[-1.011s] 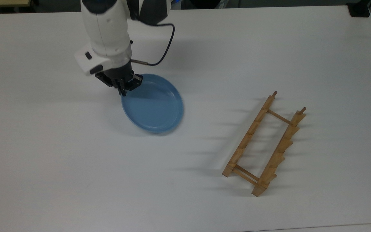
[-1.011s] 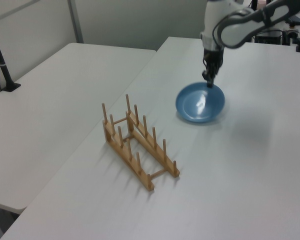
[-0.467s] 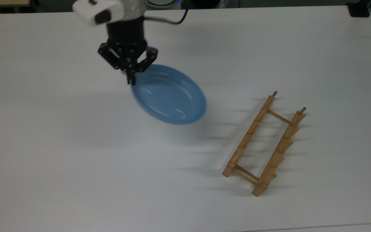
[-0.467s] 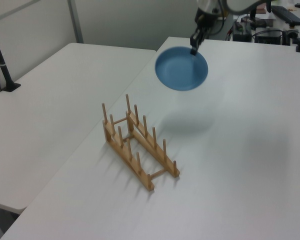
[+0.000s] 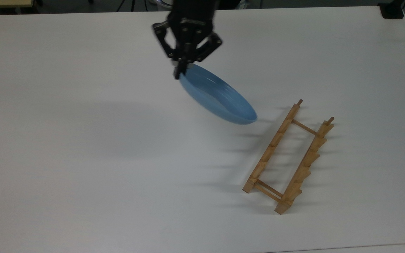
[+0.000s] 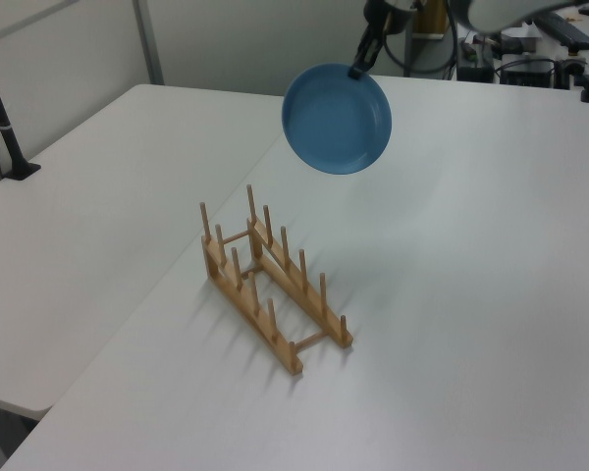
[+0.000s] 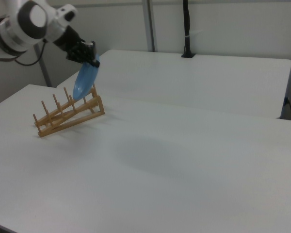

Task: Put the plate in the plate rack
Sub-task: 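Lift the plate on edge and carry it over the wooden rack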

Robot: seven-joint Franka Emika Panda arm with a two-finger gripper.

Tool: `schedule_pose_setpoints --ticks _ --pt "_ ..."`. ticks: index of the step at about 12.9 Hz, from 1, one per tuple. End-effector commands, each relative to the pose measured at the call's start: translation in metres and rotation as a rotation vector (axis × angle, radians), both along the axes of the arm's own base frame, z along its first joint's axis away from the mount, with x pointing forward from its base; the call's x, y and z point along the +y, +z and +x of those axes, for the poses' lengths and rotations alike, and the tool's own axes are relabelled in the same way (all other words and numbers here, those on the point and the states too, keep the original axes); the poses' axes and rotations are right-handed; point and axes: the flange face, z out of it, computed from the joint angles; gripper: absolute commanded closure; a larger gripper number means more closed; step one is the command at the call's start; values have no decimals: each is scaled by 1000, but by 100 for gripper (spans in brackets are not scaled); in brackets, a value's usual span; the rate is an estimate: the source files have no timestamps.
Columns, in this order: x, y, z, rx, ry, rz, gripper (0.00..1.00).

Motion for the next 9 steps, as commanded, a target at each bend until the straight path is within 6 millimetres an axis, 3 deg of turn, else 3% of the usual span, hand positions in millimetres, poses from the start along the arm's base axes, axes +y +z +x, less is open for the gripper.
schedule_pose_setpoints --ticks 1,6,9 --pt "66 3 -12 -159 42 -154 100" --pt "156 6 -46 -315 112 -189 100" --pt "204 -9 -70 -336 185 -203 100"
